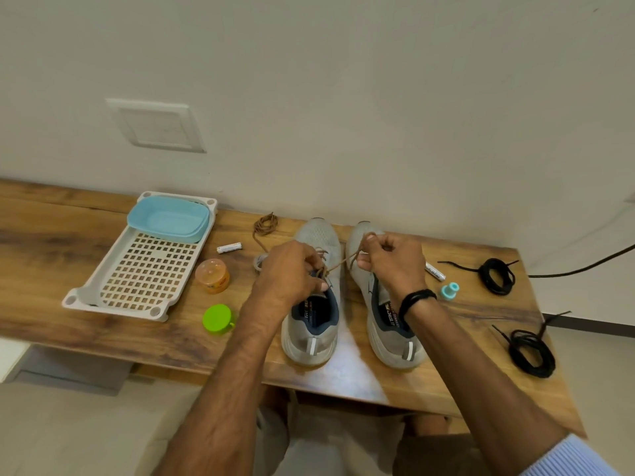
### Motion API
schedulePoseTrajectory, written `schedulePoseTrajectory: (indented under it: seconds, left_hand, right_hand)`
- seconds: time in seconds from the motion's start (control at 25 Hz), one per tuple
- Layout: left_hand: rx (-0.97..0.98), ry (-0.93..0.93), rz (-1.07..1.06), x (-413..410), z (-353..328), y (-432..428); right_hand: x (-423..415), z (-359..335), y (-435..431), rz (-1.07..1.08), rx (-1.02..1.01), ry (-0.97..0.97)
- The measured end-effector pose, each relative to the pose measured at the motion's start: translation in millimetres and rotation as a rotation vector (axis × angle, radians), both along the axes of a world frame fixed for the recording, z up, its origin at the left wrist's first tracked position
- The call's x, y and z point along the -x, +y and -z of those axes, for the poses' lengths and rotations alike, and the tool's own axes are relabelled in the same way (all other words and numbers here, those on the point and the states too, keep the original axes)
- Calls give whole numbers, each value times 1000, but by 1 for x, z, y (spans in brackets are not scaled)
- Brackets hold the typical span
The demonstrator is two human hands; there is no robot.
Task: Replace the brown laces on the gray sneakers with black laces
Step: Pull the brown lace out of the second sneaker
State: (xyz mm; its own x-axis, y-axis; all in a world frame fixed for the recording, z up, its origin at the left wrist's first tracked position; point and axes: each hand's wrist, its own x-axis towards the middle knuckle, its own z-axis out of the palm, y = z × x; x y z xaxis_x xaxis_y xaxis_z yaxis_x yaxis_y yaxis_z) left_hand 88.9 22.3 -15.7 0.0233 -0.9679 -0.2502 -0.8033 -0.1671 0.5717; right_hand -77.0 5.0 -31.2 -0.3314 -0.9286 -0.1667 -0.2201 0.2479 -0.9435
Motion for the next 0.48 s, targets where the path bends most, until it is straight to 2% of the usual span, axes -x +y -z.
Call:
schedulePoseTrajectory:
  seconds: [0.16, 0.32, 0.36, 0.48]
  left_hand:
    - [138, 218, -197, -7, 3, -4]
    - [124, 401, -356, -8, 11, -7]
    - [108, 443, -379, -6, 11, -7]
    - [28, 686, -478, 6, 2, -9]
  right_hand:
    - [4, 1, -2, 52, -36, 3]
    - [7, -4, -2, 27, 11, 102]
    - [5, -6, 0, -5, 38, 162]
    - [0, -6, 7, -149, 261, 568]
